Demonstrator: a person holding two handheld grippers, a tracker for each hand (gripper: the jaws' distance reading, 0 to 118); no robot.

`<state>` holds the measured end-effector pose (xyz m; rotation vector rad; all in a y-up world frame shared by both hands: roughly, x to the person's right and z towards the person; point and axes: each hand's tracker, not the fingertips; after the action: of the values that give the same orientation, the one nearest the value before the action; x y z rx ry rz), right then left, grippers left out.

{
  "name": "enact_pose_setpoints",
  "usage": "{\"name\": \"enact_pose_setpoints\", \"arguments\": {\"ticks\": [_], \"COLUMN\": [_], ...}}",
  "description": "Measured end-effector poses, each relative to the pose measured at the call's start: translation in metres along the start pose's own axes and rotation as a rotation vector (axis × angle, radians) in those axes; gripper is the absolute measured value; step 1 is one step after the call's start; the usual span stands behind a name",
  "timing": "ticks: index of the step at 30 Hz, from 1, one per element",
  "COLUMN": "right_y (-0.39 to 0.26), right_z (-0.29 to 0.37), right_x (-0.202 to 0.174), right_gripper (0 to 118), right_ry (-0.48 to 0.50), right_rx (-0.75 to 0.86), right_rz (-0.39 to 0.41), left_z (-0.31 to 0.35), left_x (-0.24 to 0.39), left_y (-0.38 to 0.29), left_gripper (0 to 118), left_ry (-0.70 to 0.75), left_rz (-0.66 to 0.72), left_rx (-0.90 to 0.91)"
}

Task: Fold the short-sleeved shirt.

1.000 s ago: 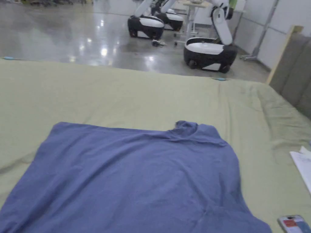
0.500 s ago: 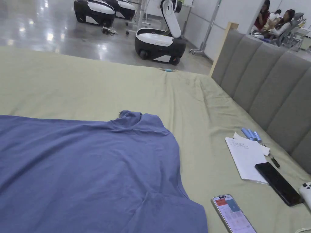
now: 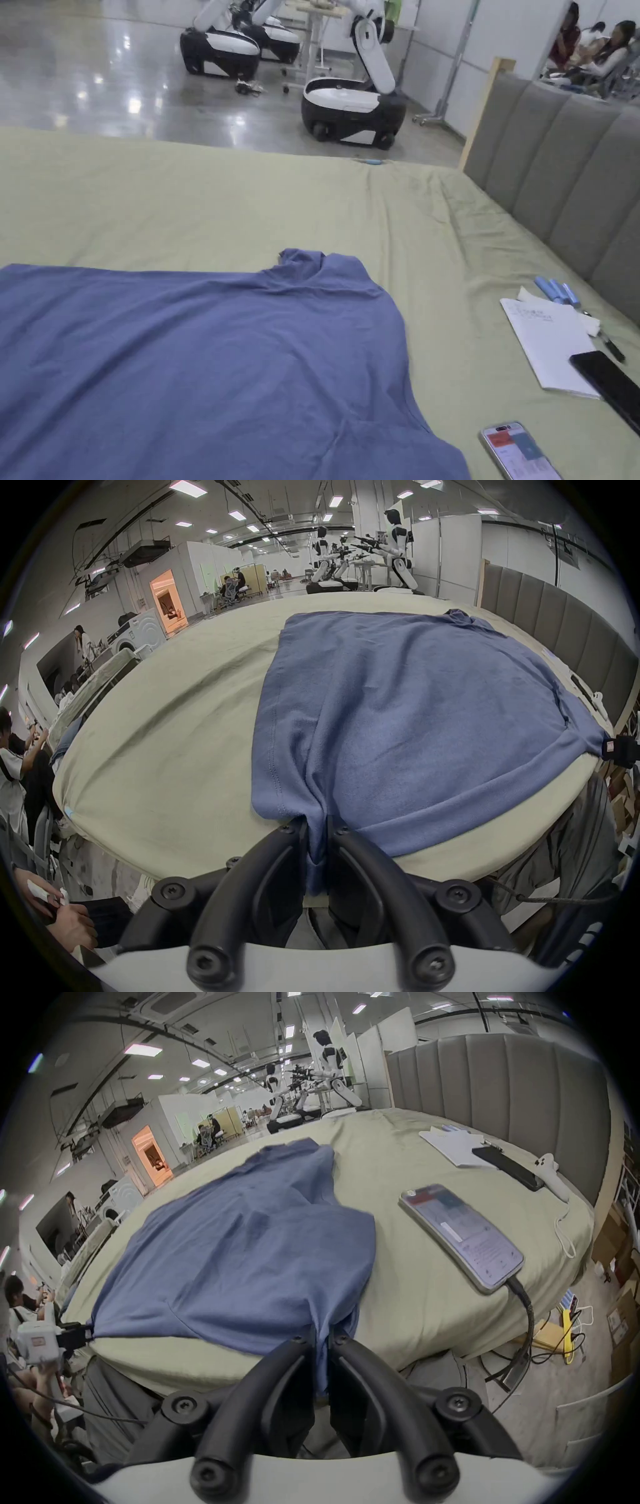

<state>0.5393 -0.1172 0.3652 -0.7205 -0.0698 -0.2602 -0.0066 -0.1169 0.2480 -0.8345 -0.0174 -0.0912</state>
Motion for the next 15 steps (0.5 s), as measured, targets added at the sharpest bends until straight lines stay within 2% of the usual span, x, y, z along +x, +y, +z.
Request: {"name": "enact_pose_setpoints", "arguments": {"ticks": [1, 4, 6, 8, 11, 15], "right_y": [0.005, 0.034, 0.059, 0.086, 0.128, 0.176], "right_z": [0.004, 0.008, 0.0, -0.012, -0.045, -0.102], "right_x": [-0.003, -0.009, -0.01, -0.012, -0.02, -0.029], "right_gripper": [7, 7, 7, 7, 7, 7], "right_ry": [0.006, 0.049, 0.076, 0.095, 0.076, 0.086], "right_rx": [0.02, 0.1, 0.135, 0.171, 0.177, 0.157], "right_rz": [0.008, 0.037, 0.026, 0.023, 0.065, 0.089], "left_z": [0.004, 0.015, 0.022, 0.022, 0.007, -0.052], "left_x": [-0.002, -0.013, -0.023, -0.03, -0.038, -0.061], "left_y": [0.002, 0.017, 0.037, 0.062, 0.103, 0.148], "left_gripper": [11, 10, 10, 10, 10, 10], "left_ry": [-0.01, -0.14, -0.162, -0.17, -0.197, -0.248], "left_rz": [0.012, 0.16, 0.236, 0.248, 0.252, 0.291], "left_rx": [0.006, 0.053, 0.127, 0.177, 0.21, 0.219]}}
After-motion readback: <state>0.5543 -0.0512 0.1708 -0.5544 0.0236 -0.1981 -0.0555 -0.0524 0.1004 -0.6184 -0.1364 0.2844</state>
